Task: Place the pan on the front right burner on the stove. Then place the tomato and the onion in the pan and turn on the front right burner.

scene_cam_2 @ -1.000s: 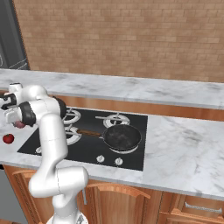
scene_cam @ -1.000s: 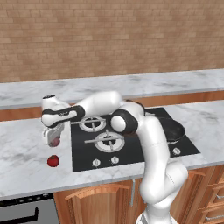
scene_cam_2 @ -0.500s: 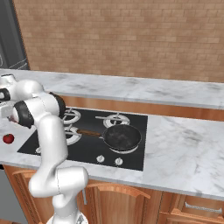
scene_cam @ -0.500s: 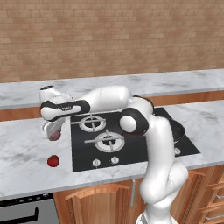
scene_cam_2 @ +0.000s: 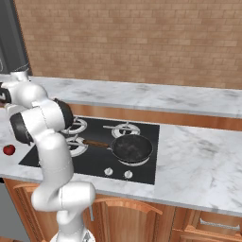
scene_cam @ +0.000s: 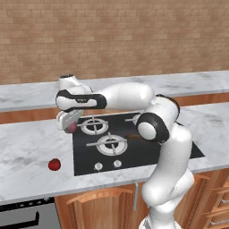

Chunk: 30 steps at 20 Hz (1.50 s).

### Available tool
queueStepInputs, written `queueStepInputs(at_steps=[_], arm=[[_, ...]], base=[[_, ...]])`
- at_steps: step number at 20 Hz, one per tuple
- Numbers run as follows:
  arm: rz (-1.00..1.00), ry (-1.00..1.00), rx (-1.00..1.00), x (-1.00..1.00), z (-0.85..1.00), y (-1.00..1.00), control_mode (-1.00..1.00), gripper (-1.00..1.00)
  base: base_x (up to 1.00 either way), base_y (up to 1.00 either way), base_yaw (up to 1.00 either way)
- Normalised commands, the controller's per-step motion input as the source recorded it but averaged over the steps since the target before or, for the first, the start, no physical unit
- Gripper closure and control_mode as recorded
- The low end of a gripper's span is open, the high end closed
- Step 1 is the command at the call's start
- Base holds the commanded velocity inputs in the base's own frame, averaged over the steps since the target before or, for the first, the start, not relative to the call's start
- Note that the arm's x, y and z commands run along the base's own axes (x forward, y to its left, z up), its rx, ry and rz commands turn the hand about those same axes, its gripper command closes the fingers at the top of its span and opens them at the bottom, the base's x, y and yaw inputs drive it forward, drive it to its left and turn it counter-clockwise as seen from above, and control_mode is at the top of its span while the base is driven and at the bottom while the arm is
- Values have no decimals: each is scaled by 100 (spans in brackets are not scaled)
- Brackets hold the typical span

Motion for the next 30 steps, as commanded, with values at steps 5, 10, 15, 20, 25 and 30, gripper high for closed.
queueStepInputs(at_steps=[5, 10, 15, 20, 25, 30], arm=[[-13, -3, 4, 0, 39, -76, -100, 100], [-12, -3, 0, 0, 28, -83, -100, 100], [-14, -1, 0, 0, 19, -83, -100, 100], [-17, 0, 0, 0, 7, -80, -100, 100], [-17, 0, 0, 0, 0, -74, -100, 100], [-17, 0, 0, 0, 0, -67, -100, 100]], base=[[0, 0, 0], [0, 0, 0], [0, 0, 0], [0, 0, 0], [0, 0, 0], [0, 0, 0]])
